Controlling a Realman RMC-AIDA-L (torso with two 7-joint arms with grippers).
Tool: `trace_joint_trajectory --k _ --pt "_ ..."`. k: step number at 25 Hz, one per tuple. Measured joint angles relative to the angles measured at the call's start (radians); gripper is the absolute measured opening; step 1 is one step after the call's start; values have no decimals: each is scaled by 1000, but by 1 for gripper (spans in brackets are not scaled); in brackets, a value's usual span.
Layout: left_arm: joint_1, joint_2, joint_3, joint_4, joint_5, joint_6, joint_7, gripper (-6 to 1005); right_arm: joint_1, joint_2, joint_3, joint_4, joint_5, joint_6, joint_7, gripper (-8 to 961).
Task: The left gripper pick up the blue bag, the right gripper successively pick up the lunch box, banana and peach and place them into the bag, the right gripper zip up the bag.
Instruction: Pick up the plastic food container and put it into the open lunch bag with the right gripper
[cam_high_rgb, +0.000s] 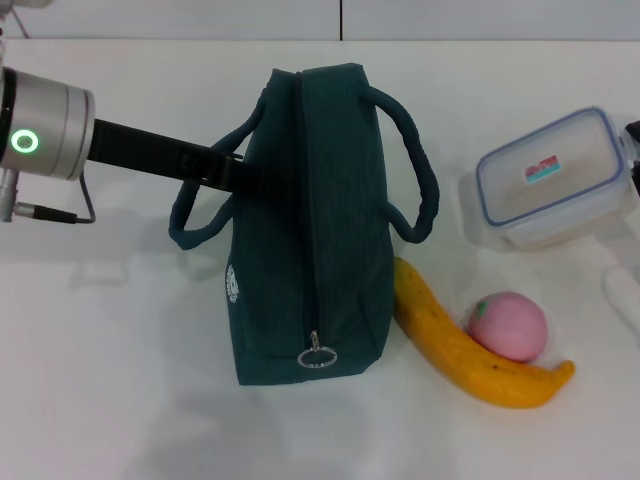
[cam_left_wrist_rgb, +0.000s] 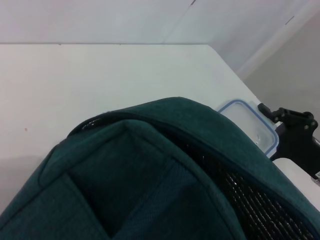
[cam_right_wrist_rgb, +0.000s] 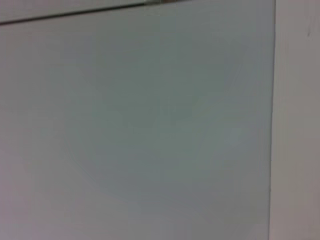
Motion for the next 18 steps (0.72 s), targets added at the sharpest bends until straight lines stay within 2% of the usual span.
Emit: trace_joint_trajectory --k 9,18 --pt "-1 0 0 0 2 -2 -2 40 6 0 0 0 11 -28 1 135" --pt "-2 -1 0 -2 1 -1 -6 40 37 2 0 -1 91 -257 1 150"
